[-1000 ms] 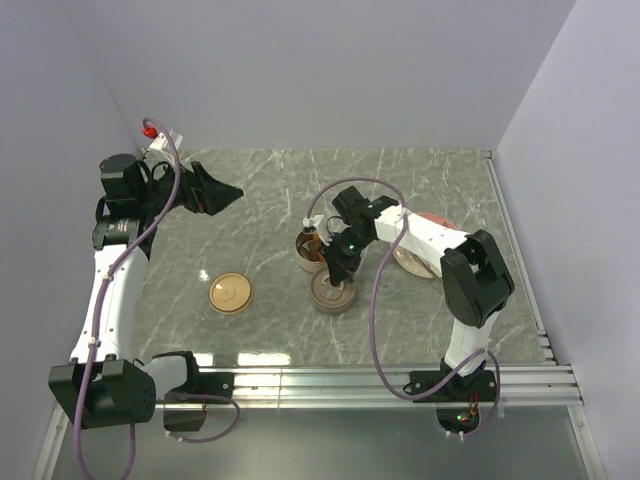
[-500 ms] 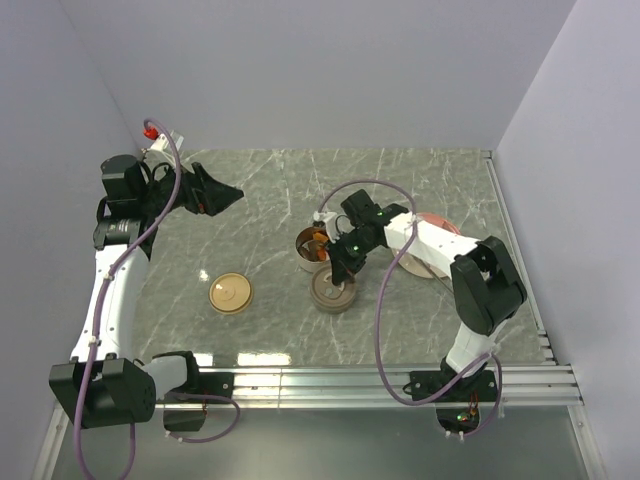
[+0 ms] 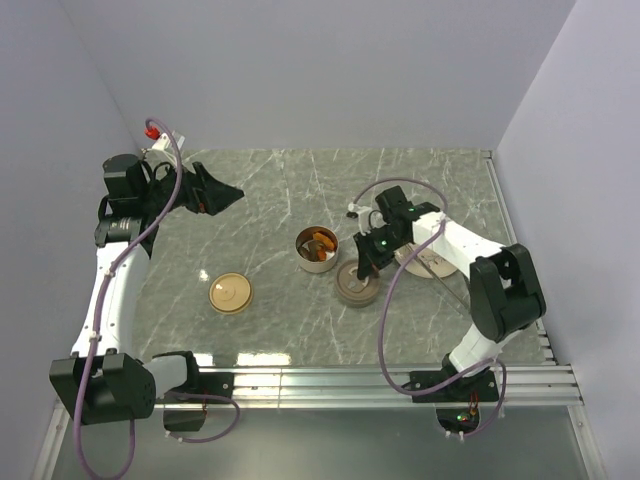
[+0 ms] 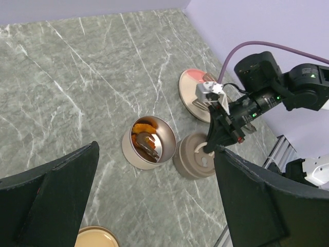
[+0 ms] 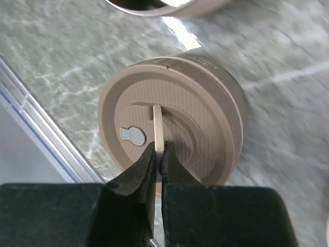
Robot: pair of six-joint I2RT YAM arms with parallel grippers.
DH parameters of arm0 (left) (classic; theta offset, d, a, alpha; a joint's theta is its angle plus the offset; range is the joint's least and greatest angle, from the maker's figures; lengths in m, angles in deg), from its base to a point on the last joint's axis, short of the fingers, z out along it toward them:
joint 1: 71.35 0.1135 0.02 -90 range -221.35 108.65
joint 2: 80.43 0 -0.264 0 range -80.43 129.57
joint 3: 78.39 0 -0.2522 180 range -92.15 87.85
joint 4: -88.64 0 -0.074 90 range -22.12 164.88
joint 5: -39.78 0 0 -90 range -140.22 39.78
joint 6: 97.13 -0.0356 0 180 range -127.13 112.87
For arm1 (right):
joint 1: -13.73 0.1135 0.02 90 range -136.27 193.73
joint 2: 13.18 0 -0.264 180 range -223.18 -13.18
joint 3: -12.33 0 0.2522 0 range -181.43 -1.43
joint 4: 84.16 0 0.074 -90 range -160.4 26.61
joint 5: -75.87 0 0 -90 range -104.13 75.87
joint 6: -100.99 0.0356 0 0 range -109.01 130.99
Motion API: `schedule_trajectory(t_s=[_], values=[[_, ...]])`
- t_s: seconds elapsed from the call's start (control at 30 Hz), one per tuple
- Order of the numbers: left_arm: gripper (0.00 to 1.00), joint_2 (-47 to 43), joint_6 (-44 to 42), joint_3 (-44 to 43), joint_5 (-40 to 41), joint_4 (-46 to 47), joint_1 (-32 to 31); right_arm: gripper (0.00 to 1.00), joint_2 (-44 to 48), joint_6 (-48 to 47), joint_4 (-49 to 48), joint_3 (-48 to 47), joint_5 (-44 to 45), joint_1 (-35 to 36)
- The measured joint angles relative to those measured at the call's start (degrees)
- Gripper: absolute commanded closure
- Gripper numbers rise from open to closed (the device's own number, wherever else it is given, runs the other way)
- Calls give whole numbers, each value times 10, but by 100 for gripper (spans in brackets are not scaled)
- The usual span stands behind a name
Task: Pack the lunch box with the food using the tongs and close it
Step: Move the lunch box
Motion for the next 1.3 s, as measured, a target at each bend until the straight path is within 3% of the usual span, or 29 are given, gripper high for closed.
schedule_trajectory(t_s=[0.3,0.47,0.6,1.03,1.17,1.3], values=[[1,2,2,3,-4,20,0,100,35,-25,10,34,14,-37],[1,2,2,7,-5,22,0,91,34,-31,23,29,14,-43],[1,2,0,7,-5,21,0,78,34,-34,42,23,23,-48],[1,2,1,7,-15,25,0,73,27,-37,127,10,75,-56],[1,2,1,7,-15,25,0,61,27,-43,143,-5,101,-58],[1,2,1,7,-15,26,0,60,27,-45,155,-33,117,-64]])
